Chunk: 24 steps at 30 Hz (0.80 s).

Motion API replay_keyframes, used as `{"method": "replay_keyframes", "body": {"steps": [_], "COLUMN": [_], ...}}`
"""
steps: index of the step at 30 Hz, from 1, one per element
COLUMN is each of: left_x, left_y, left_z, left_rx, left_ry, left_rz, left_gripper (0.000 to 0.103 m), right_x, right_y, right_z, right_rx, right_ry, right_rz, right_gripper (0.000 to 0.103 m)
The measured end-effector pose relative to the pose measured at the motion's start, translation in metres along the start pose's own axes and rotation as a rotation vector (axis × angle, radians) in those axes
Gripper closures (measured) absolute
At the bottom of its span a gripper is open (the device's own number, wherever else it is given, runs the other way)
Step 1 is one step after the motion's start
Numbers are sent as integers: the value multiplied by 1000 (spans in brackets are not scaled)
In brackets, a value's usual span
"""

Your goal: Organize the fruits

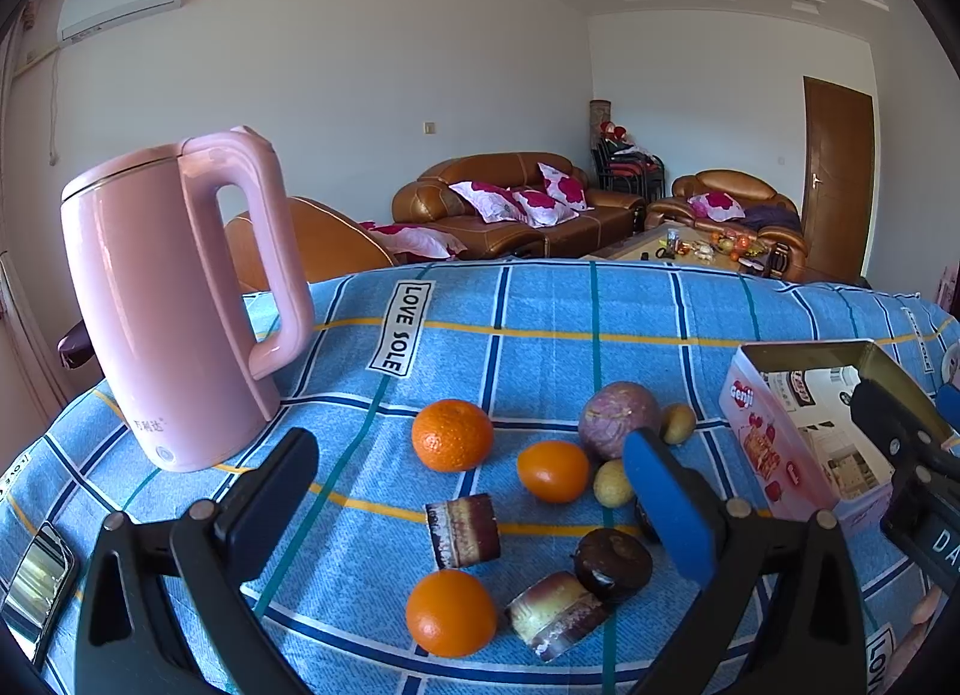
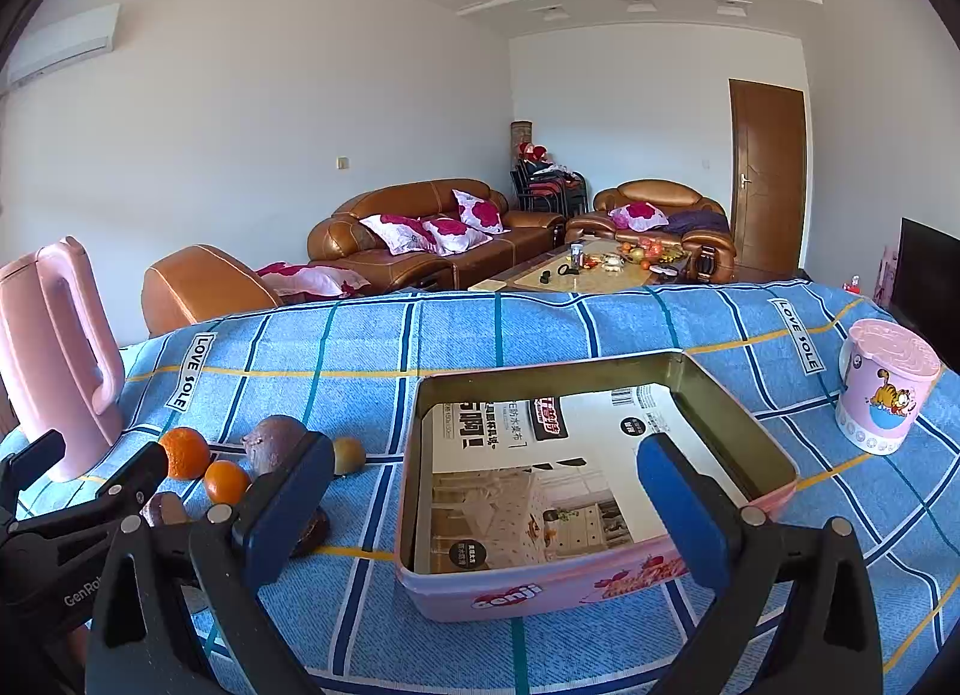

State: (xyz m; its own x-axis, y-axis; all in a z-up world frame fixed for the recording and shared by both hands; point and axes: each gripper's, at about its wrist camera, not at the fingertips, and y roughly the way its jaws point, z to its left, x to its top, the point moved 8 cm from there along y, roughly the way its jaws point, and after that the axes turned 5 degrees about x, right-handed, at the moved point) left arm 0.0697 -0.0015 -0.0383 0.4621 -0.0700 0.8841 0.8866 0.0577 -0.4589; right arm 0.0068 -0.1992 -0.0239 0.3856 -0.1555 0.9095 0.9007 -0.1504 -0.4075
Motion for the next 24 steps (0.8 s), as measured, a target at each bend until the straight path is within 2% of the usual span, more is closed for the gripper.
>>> {"method": "replay_keyframes", "body": {"steps": [24], "left_x": [-1], "left_y": [1], "left_z": [-1], "left_rx": [-1], "left_ry": [-1], "left_rz": [4], "left_gripper": [0], "right_x": [0], "right_y": [-2], "right_z": [-2], "right_rx": [-1], "right_ry": [1], "right_rz": [0], "right_gripper": [1]}}
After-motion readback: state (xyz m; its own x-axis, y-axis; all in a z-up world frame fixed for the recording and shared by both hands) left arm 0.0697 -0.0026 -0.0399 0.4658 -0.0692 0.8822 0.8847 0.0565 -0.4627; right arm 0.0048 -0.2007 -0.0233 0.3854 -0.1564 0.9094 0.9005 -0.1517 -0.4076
